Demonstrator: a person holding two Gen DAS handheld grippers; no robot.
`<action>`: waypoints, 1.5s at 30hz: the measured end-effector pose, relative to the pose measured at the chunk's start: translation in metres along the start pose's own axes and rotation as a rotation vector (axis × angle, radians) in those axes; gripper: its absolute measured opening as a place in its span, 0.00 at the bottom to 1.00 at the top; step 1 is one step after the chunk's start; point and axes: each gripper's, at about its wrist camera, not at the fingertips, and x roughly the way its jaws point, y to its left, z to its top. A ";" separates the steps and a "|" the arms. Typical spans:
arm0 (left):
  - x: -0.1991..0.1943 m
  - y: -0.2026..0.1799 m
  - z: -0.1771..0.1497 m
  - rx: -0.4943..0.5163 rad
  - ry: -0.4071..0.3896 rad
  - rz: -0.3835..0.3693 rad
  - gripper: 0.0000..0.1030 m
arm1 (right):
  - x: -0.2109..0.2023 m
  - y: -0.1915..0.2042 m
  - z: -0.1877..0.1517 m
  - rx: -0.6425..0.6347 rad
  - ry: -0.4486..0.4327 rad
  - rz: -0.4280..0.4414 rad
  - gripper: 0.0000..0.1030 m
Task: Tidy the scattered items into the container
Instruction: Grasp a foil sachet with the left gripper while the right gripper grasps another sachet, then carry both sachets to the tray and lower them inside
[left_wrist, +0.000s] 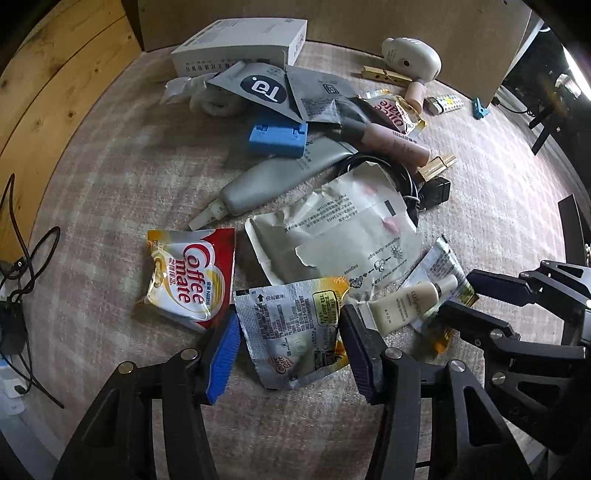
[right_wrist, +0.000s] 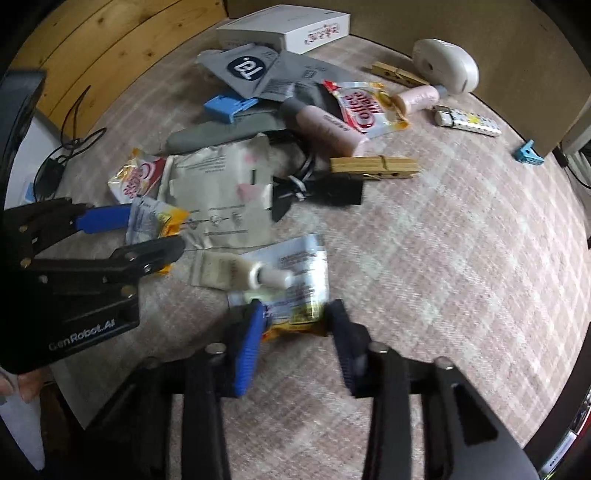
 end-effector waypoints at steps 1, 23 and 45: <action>0.000 0.000 0.000 0.001 0.000 0.000 0.48 | 0.000 -0.002 0.001 0.003 0.000 0.013 0.33; -0.042 0.039 -0.021 -0.007 -0.063 -0.050 0.22 | -0.043 -0.050 0.003 0.114 -0.059 0.048 0.05; -0.072 -0.151 0.022 0.255 -0.119 -0.124 0.22 | -0.120 -0.142 -0.081 0.356 -0.211 -0.082 0.05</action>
